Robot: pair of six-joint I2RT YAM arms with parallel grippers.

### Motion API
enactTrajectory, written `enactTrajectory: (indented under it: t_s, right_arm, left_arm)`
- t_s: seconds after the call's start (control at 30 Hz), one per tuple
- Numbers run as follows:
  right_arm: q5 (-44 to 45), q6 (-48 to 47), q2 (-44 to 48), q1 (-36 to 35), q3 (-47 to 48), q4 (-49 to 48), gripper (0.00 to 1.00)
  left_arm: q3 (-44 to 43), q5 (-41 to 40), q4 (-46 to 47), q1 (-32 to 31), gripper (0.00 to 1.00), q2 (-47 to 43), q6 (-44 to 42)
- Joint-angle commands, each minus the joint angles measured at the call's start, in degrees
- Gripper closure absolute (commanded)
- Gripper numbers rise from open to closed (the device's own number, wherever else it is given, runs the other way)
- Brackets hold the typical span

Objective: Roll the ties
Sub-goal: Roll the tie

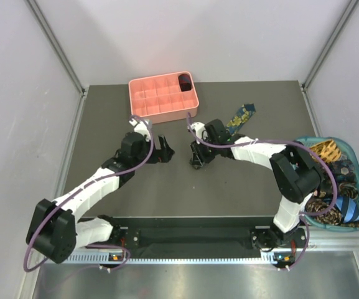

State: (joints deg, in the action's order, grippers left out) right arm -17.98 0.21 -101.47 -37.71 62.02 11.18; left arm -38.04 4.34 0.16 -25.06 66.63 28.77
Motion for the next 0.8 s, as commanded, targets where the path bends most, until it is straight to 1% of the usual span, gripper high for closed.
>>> enactTrajectory:
  t_s: [0.0,0.07,0.13,0.17,0.27,0.37,0.4,0.53,0.57,0.77]
  right_arm:
    - [-13.1,3.3,-3.0,2.9,-2.4,-1.1,0.8]
    - [-16.8,4.2,-3.5,4.3,-3.1,-2.6,0.8]
    - [-19.5,5.1,-4.3,6.4,-3.7,-3.5,0.8]
    - [-22.2,5.5,-4.6,7.1,-3.8,-4.1,0.8]
    - [-26.4,7.0,-6.4,10.0,-4.4,-6.9,0.8]
    - [-29.8,7.7,-8.0,11.4,-4.6,-8.0,0.8]
    - [-30.4,8.1,-8.6,12.2,-4.5,-8.2,0.8]
    - [-34.7,9.6,-10.9,14.5,-3.8,-9.2,0.8]
    - [-35.2,9.9,-11.6,15.3,-3.7,-9.4,0.81]
    - [-37.0,11.2,-13.7,17.8,-3.2,-10.0,0.82]
  left_arm:
    - [-1.6,1.4,4.9,-4.0,0.01,1.0,-6.9]
    - [-3.0,0.2,4.5,-7.3,0.01,3.1,-9.4]
    - [-4.4,-1.8,3.9,-9.2,0.01,5.5,-10.9]
    - [-4.8,-2.1,4.1,-10.8,0.01,6.3,-12.3]
    - [-5.9,-2.0,5.7,-12.5,0.01,9.8,-14.5]
    - [-7.1,-0.7,6.2,-13.1,0.01,12.0,-16.2]
    - [-8.2,0.7,6.3,-13.2,0.01,13.7,-16.7]
    - [-11.9,1.5,5.2,-13.3,0.01,18.7,-19.0]
    - [-12.8,1.5,4.8,-13.3,0.01,20.8,-19.2]
    - [-17.2,5.1,5.2,-14.6,0.01,26.6,-22.0]
